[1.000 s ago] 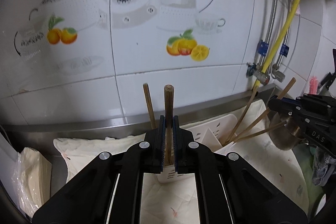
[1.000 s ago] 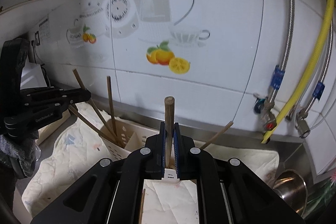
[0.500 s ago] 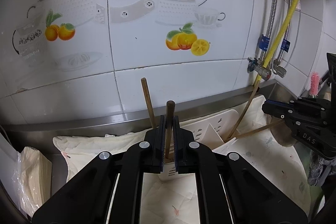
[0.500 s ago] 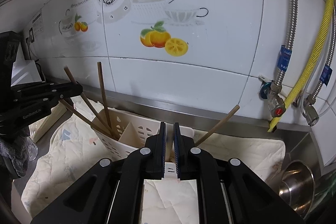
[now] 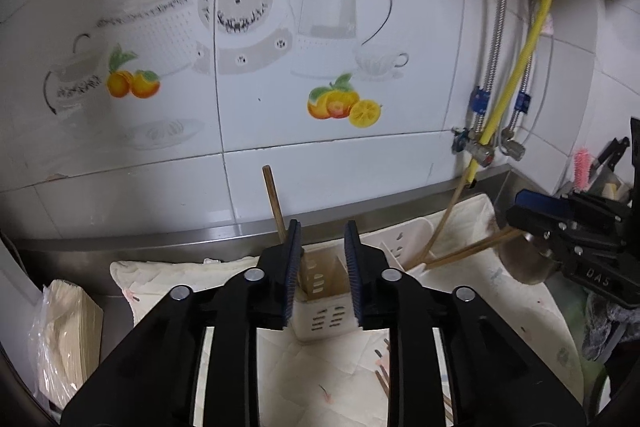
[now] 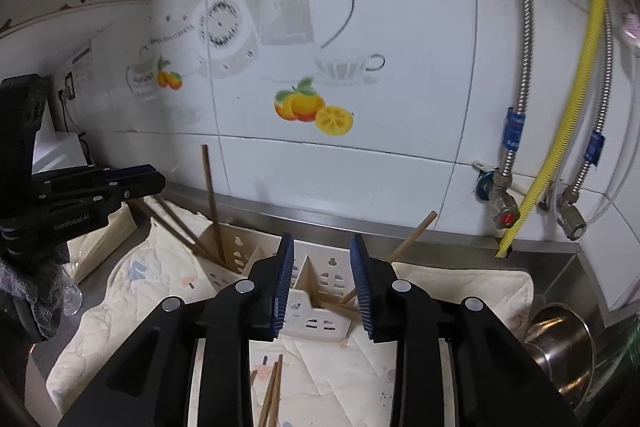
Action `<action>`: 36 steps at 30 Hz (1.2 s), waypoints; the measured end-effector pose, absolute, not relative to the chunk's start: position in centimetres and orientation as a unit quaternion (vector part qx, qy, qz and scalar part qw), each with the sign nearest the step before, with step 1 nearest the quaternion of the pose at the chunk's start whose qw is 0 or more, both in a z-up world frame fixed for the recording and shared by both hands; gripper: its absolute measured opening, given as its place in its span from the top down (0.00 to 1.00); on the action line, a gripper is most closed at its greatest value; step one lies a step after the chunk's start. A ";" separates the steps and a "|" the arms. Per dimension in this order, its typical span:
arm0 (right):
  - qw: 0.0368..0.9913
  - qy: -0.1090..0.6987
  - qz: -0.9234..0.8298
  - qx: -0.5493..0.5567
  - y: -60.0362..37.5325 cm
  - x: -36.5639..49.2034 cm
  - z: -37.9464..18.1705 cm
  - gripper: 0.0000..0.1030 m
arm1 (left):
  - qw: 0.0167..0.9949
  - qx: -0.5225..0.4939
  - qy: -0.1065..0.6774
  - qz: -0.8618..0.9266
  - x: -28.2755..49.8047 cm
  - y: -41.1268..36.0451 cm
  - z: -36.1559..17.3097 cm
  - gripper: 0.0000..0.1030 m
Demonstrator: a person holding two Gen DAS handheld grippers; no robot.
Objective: Organize utensils
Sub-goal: 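Move both open tools back down to the loose chopsticks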
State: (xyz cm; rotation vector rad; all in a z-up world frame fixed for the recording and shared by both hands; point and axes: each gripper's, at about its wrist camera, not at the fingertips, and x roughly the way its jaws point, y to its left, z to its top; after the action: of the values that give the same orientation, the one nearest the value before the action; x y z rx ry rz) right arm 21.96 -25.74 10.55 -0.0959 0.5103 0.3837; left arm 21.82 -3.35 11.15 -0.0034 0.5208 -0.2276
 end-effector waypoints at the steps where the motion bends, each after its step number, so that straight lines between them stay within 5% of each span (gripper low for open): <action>1: 0.949 0.247 0.190 -0.046 -25.8 21.4 10.6 0.71 | 0.961 -0.002 0.253 -0.113 21.1 -3.3 11.2 0.69; 20: 0.926 0.309 0.210 -0.054 -25.9 10.0 -1.4 0.67 | 0.951 -0.035 0.287 -0.111 10.3 -2.5 3.1 0.49; 36: 0.892 0.397 0.210 -0.041 -26.2 7.9 -10.9 0.84 | 0.929 -0.088 0.347 -0.094 6.3 -1.0 -3.8 0.49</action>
State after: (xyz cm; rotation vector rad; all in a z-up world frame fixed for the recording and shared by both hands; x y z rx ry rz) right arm 7.95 -26.18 -10.93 -0.0860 0.8242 0.4358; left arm 6.31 -0.99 -3.77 -0.1796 0.7102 -0.1935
